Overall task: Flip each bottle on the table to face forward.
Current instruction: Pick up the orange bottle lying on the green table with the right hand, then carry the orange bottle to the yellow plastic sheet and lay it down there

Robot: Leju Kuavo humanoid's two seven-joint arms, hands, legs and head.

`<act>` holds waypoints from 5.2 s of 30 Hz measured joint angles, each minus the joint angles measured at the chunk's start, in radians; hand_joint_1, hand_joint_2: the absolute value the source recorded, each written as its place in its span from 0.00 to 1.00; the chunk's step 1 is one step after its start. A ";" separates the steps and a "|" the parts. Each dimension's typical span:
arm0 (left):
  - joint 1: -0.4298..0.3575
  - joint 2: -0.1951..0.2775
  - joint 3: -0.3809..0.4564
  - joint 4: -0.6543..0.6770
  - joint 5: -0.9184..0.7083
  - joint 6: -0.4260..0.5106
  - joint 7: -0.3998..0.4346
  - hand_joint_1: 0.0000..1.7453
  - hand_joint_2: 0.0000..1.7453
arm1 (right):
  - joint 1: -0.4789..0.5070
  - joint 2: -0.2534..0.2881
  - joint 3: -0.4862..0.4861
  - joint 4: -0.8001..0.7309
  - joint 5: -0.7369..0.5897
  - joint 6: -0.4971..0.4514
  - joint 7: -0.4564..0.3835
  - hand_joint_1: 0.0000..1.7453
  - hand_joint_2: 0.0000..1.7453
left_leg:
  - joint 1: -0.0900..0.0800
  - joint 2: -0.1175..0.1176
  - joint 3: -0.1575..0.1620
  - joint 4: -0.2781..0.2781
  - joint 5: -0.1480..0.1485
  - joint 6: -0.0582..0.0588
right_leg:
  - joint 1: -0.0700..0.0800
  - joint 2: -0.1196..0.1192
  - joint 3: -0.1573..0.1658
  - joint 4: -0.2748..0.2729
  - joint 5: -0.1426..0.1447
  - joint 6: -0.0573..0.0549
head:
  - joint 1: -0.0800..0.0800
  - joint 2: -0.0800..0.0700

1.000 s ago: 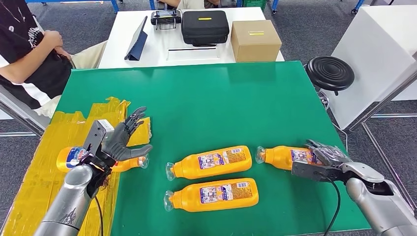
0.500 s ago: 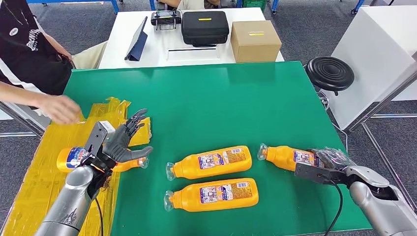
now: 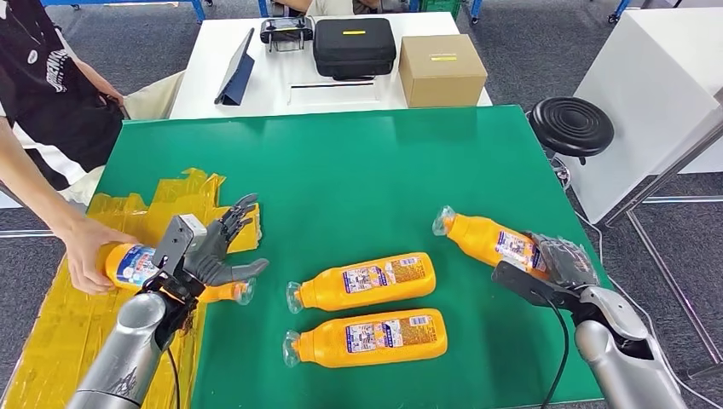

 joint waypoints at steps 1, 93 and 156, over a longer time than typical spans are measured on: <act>-0.001 -0.003 0.000 -0.004 -0.004 0.001 0.007 0.00 1.00 | -0.001 0.020 -0.014 -0.016 -0.010 -0.016 0.007 1.00 1.00 | 0.000 0.000 0.000 0.000 0.000 0.000 | 0.000 0.000 0.000 0.000 0.000 0.000 | 0.000 0.000; -0.046 -0.111 -0.324 -0.235 0.461 -0.033 0.147 0.00 1.00 | -0.211 0.476 0.295 0.102 -0.643 0.115 -0.420 1.00 1.00 | 0.000 0.000 -0.003 0.000 0.001 0.000 | 0.002 0.001 -0.003 0.001 0.001 -0.001 | 0.000 0.000; -0.010 -0.114 -0.230 -0.215 0.498 0.073 0.127 0.00 1.00 | -0.425 0.596 0.579 0.406 -0.472 -0.075 -0.363 1.00 1.00 | 0.000 0.001 -0.003 0.000 0.001 -0.001 | 0.003 0.001 -0.003 0.001 0.001 -0.001 | 0.000 0.000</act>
